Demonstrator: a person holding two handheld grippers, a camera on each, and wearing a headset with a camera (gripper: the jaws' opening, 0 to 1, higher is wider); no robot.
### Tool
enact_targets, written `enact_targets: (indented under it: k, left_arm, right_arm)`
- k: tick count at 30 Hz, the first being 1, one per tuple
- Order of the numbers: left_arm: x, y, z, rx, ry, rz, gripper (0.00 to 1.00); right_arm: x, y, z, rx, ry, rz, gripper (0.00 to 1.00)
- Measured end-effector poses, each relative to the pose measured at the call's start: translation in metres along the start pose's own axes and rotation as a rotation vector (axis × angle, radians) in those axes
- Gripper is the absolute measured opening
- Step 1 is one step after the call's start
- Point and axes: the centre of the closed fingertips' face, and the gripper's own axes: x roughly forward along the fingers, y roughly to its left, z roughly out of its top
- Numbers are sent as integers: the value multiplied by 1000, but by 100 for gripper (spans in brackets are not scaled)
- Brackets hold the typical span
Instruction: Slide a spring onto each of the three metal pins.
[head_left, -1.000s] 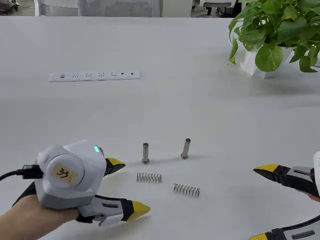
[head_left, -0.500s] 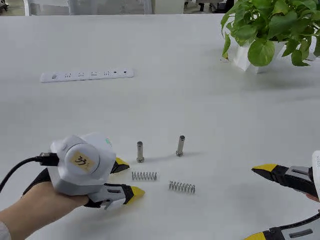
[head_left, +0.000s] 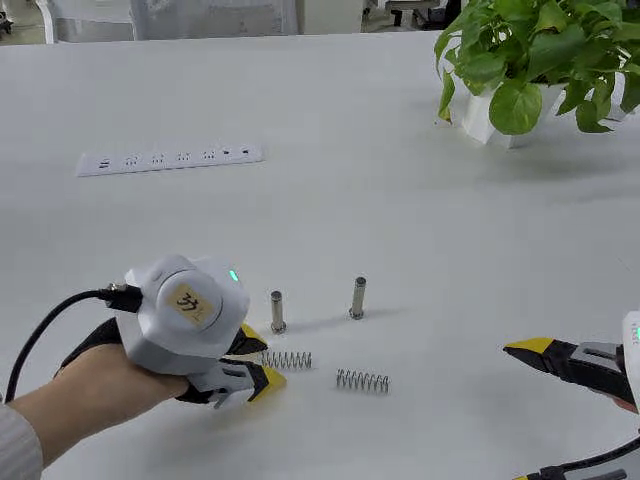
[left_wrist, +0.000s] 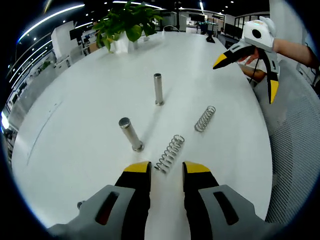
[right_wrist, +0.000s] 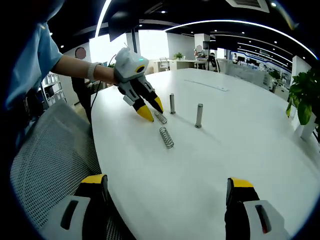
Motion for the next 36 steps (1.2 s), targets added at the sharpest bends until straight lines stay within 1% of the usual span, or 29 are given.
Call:
enact_targets:
  k: [4, 8, 12, 15, 17, 18, 19, 22, 24, 26, 28, 31, 36]
  left_arm:
    - [0, -1, 1, 1, 19, -18, 18]
    - [1, -1, 1, 17, 41, -29, 17]
    - [1, 1, 1, 19, 69, -36, 15]
    - [1, 1, -1, 39, 94, -46, 13]
    - [1, 0, -1, 62, 110, -51, 13]
    - [0, 0, -1, 62, 118, -54, 12]
    - [0, -1, -1, 78, 128, -58, 11]
    - [0, -3, -1, 98, 141, -60, 10]
    - [0, -5, -1, 103, 146, -65, 8]
    - [0, -5, -1, 114, 153, -62, 8]
    - [0, -5, -1, 107, 161, -59, 8]
    - [0, -5, -1, 119, 168, -56, 7]
    - [-1, -4, -2, 89, 156, -50, 7]
  right_arm:
    - [1, 1, 0, 4, 3, 2, 98]
    - [2, 3, 0, 9, 0, 7, 98]
    - [3, 4, -1, 9, 2, 10, 98]
    - [3, 4, -1, 9, 3, 10, 98]
    - [3, 5, -1, 11, 4, 12, 98]
    - [3, 5, -1, 11, 3, 12, 98]
    - [3, 6, -1, 11, 3, 12, 98]
    - [4, 6, -2, 13, 4, 12, 98]
    - [4, 8, -2, 15, 3, 13, 98]
    - [4, 8, -2, 15, 3, 13, 98]
    - [4, 9, -2, 15, 2, 14, 98]
    - [5, 10, -2, 14, 1, 16, 98]
    - [6, 12, 1, 16, -8, 14, 97]
